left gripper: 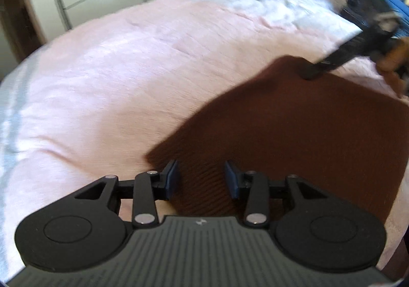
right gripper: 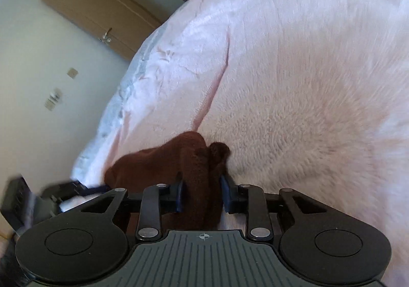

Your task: Fold clothes

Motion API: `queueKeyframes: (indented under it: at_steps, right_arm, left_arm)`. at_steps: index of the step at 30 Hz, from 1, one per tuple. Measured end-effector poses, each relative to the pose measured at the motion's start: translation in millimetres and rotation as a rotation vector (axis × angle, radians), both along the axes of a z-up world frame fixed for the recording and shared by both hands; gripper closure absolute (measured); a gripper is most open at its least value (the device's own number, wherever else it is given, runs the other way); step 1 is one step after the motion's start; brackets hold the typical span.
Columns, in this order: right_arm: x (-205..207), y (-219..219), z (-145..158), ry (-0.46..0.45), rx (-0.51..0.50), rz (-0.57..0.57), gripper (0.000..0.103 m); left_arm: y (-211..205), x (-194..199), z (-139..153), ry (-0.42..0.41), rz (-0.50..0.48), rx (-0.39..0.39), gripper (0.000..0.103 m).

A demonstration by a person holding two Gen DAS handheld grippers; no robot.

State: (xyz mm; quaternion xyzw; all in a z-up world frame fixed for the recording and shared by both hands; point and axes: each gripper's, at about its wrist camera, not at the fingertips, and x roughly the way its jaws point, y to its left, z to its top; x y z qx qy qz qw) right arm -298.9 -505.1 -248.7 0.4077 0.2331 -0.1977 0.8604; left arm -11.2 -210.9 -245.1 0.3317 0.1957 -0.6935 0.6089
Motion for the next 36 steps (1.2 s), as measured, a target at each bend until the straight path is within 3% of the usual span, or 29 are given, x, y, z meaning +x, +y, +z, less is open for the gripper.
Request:
queueKeyframes:
  at_steps: [3,7,11,13,16,18,21,24,28,36]
  right_arm:
    - [-13,52,40,0.048,-0.212,0.023,0.074]
    - [-15,132,59,0.013,-0.333,0.172,0.074]
    - [-16,191,31,0.136,-0.440,0.296,0.074]
    - [-30,192,7,0.142,-0.397,0.269,0.074]
    - [-46,193,8,0.091,-0.338,0.176,0.074]
    - [-47,204,18,0.097,-0.380,0.147,0.074]
    - [-44,216,8,0.176,-0.428,0.170,0.074]
    - [-42,223,7,0.197,-0.454,0.164,0.072]
    - [-34,234,11,0.260,-0.517,0.177,0.065]
    - [-20,244,8,0.294,-0.541,0.177,0.050]
  left_arm:
    - [12,3,10,0.025,0.019,-0.023,0.069]
    - [46,-14,14,0.055,-0.027,-0.031,0.069]
    - [76,-25,-6,0.030,-0.039,0.001,0.067]
    - [83,-22,-15,0.064,0.000,-0.005,0.067]
    - [94,-19,-16,0.094,0.057,-0.023,0.067]
    - [102,-21,-14,0.090,0.080,-0.034,0.067]
    - [109,-24,-21,0.092,0.105,-0.024,0.067]
    - [111,-26,-22,0.091,0.138,-0.023,0.067]
    - [107,-34,-19,0.050,0.150,-0.019,0.067]
    - [110,-37,-20,0.027,0.158,-0.020,0.067]
